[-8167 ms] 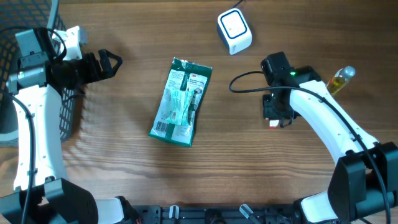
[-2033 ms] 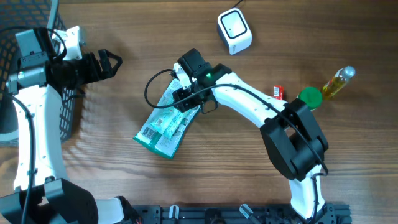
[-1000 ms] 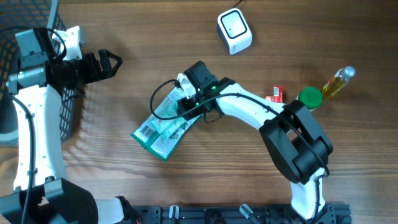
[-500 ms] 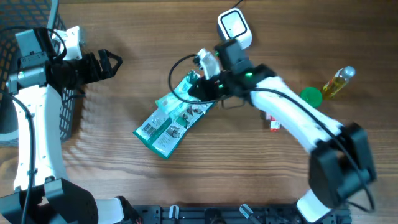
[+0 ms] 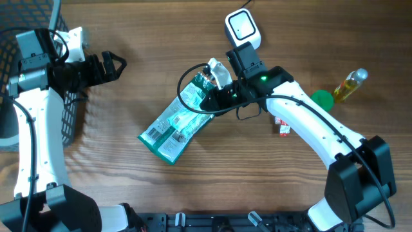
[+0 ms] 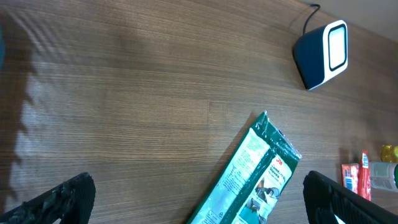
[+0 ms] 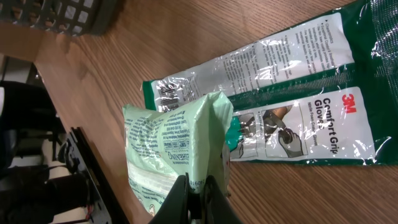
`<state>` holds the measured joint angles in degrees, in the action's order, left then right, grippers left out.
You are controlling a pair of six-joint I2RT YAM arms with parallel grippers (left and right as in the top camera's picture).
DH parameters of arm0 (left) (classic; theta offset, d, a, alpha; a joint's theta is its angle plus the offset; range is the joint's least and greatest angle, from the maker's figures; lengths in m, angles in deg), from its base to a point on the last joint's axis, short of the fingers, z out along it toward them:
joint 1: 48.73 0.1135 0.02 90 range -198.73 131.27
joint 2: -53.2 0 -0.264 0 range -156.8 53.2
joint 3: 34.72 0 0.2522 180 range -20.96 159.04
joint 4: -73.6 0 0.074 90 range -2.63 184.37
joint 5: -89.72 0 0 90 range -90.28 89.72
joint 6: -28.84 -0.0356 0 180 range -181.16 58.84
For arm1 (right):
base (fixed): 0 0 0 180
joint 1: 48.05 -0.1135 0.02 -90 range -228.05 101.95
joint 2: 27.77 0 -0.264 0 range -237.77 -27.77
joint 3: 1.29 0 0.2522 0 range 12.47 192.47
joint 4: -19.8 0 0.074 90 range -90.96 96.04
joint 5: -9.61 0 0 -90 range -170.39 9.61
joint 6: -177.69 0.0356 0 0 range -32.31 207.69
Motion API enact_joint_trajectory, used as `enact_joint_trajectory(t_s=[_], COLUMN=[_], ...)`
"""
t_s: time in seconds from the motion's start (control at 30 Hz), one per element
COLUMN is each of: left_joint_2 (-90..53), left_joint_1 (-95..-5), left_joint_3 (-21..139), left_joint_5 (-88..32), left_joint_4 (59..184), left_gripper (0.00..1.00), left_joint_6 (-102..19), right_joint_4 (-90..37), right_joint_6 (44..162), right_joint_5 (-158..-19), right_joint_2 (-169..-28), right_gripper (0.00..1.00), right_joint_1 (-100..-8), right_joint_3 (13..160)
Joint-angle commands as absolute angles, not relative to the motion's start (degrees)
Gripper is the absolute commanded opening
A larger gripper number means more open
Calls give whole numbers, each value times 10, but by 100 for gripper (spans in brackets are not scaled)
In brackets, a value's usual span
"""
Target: Scan the item barcode
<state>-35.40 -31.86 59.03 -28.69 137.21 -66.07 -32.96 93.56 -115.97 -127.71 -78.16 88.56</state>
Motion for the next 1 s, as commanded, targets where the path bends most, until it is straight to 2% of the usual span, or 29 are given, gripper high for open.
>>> enact_joint_trajectory(t_s=[0.0, 0.5, 0.63, 0.73, 0.9, 0.97], left_joint_2=[-357, -357, -357, -357, -357, -357], left_joint_1=[-320, -320, -320, -320, -320, -320], left_joint_3=[593, 593, 593, 593, 593, 593], left_joint_5=[-292, -292, -292, -292, -292, -292], left_joint_4=[1371, 1371, 1371, 1371, 1371, 1371], left_gripper=[100, 100, 100, 100, 100, 100], left_joint_6=[-669, -669, -669, -669, -669, -669], right_joint_4=[-337, -334, -369, -396, -323, -285], right_joint_6=[909, 894, 906, 810, 601, 556], right_joint_5=[-1176, -1172, -1096, -917, -749, -690], right_joint_2=[-1277, -1277, -1277, -1277, -1285, -1298], right_gripper=[4, 4, 4, 4, 4, 4], right_joint_1=[-784, -781, -758, -753, -753, -753], right_joint_3=[885, 890, 992, 1110, 1122, 1122])
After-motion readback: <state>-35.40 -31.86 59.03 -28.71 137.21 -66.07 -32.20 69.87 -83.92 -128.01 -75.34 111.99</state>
